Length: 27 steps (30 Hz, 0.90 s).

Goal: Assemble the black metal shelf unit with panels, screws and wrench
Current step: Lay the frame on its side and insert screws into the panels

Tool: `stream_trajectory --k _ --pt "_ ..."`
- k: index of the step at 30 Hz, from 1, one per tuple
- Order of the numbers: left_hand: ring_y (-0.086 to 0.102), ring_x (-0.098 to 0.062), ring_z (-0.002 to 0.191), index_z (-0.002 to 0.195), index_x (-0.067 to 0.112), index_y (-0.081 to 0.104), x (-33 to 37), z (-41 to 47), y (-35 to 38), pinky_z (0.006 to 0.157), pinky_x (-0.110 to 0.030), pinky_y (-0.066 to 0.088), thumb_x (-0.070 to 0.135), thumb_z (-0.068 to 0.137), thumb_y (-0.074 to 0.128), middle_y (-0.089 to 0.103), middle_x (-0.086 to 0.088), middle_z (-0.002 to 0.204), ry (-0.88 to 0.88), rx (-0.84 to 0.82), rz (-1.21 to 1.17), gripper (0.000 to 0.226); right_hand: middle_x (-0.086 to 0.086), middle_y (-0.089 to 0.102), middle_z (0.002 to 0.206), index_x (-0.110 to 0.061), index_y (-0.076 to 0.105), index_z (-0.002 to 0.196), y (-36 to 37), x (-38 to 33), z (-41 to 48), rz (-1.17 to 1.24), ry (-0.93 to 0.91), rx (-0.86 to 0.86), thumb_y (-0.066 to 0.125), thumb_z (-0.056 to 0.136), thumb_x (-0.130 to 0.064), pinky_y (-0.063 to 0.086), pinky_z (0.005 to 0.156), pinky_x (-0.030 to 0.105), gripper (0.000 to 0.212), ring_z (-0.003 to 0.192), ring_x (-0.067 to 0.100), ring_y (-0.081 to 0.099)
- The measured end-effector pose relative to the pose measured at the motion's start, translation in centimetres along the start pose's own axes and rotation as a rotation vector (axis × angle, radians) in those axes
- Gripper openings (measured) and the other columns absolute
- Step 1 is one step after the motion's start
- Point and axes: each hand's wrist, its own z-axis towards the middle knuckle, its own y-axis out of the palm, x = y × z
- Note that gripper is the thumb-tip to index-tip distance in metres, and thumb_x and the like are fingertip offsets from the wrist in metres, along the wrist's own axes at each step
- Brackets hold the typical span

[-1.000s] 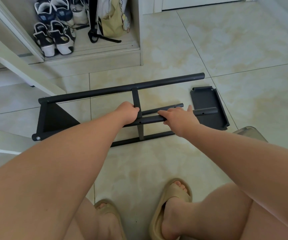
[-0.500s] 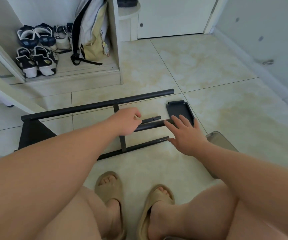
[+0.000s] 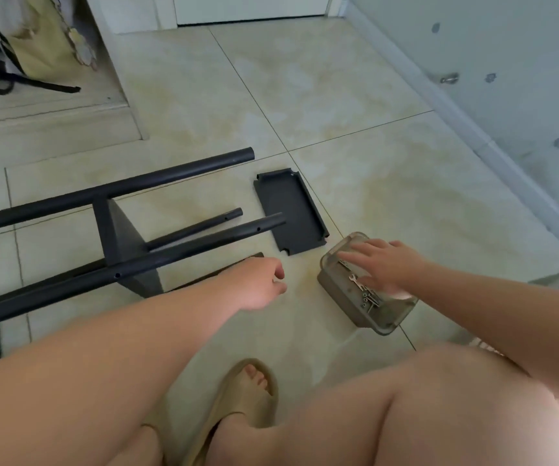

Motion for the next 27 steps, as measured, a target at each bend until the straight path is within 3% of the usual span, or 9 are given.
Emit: stream_trajectory --k 3,6,11,13,16,19,23,27 --pt "0.058 -0.016 0.107 0.133 0.023 0.053 1.3 3.4 2.2 0.089 -0.030 0.046 0.037 0.099 0.053 0.063 0.003 0.125 -0.010 -0.011 -0.131 0.036 -0.007 0.015 0.167 -0.040 0.006 0.160 4.0 1.7 1.9 0.068 0.052 -0.075 0.033 0.106 -0.050 0.030 0.117 0.045 0.061 0.153 0.023 0.017" --pt "0.054 -0.021 0.122 0.140 0.021 0.046 2.5 6.8 5.0 0.101 -0.033 0.043 0.034 0.100 0.053 0.057 -0.003 0.136 -0.045 -0.025 -0.226 0.043 -0.006 0.021 0.166 -0.039 0.010 0.160 8.6 3.1 4.1 0.164 0.080 -0.116 0.032 0.107 -0.049 0.035 0.115 0.043 0.059 0.150 0.026 0.024" --pt "0.035 -0.026 0.143 0.156 0.017 0.021 5.0 11.9 7.9 0.110 -0.033 0.031 0.030 0.101 0.054 0.025 -0.007 0.161 -0.049 -0.065 -0.329 0.066 -0.003 0.026 0.164 -0.033 0.013 0.161 13.8 4.3 6.7 0.344 0.131 -0.139 0.036 0.107 -0.038 0.038 0.113 0.046 0.059 0.146 0.029 0.030" --pt "0.036 -0.024 0.143 0.157 0.018 0.019 5.7 13.7 8.2 0.110 -0.031 0.031 0.029 0.100 0.055 0.023 -0.005 0.162 -0.036 -0.047 -0.373 0.068 0.000 0.029 0.162 -0.030 0.015 0.161 15.2 4.2 7.5 0.400 0.152 -0.136 0.036 0.107 -0.034 0.040 0.111 0.048 0.058 0.144 0.030 0.032" --pt "0.049 -0.024 0.129 0.154 0.019 0.028 6.4 15.7 8.3 0.099 -0.026 0.037 0.026 0.101 0.053 0.040 -0.003 0.153 -0.028 -0.034 -0.383 0.059 0.001 0.034 0.159 -0.027 0.020 0.160 17.1 3.9 8.8 0.476 0.179 -0.131 0.038 0.106 -0.030 0.041 0.109 0.048 0.057 0.140 0.031 0.036" --pt "0.056 -0.025 0.108 0.147 0.018 0.034 7.0 16.8 8.7 0.085 -0.032 0.043 0.029 0.102 0.051 0.052 -0.005 0.137 -0.157 0.011 -0.397 0.049 -0.001 0.033 0.161 -0.027 0.024 0.159 18.6 3.5 10.0 0.557 0.208 -0.108 0.042 0.105 -0.031 0.041 0.109 0.046 0.057 0.139 0.032 0.039" --pt "0.052 -0.022 0.089 0.112 0.015 0.053 6.6 16.9 10.2 0.065 -0.029 0.036 0.028 0.102 0.048 0.061 -0.007 0.114 -0.207 -0.015 -0.283 0.017 0.000 0.040 0.156 -0.025 0.036 0.153 19.4 3.1 10.8 0.588 0.251 -0.043 0.046 0.103 -0.027 0.046 0.102 0.044 0.050 0.133 0.033 0.045" --pt "0.061 -0.030 0.095 0.111 0.010 0.055 4.8 15.6 11.4 0.075 -0.033 0.045 0.029 0.101 0.050 0.066 -0.013 0.107 -0.226 -0.146 -0.235 0.022 0.005 0.053 0.139 -0.021 0.046 0.143 19.5 2.5 11.8 0.536 0.239 0.040 0.045 0.104 -0.023 0.051 0.085 0.042 0.039 0.118 0.033 0.055"
